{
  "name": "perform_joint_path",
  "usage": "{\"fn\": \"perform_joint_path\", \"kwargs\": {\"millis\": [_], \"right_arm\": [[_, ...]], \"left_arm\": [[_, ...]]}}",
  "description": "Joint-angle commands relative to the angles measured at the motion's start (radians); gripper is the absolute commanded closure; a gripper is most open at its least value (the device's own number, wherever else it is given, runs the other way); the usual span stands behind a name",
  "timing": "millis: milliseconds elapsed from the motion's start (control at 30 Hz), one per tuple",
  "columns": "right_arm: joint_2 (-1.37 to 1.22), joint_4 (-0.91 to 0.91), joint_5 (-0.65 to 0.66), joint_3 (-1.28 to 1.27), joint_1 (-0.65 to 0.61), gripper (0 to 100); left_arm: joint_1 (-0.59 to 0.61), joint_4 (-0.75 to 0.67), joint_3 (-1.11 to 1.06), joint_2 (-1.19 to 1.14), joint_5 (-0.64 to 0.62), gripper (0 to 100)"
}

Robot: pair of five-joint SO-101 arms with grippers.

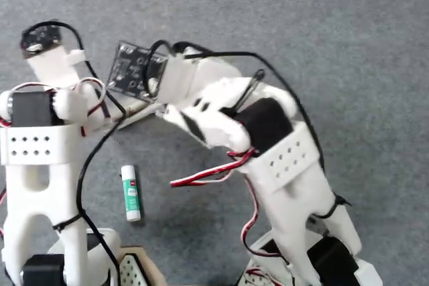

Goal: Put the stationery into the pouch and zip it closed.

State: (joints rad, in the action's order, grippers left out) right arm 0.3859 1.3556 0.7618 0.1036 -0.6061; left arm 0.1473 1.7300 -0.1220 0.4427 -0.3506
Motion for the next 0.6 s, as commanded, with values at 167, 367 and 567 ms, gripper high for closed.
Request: {"fn": "perform_joint_path", "kwargs": {"millis": [167, 367, 567], "right_arm": [[0.022, 0.272, 0.002, 0.090, 0.046, 76.1], [0.022, 0.370, 0.002, -0.059, -0.055, 76.1], [0.015, 0.247, -0.106, -0.311, -0.216, 76.1]], "left_arm": [[0.200, 0.021, 0.016, -0.002, -0.009, 97], [0.323, 0.021, 0.015, -0.002, -0.011, 97], [0.435, 0.021, 0.016, -0.002, -0.011, 97]]}}
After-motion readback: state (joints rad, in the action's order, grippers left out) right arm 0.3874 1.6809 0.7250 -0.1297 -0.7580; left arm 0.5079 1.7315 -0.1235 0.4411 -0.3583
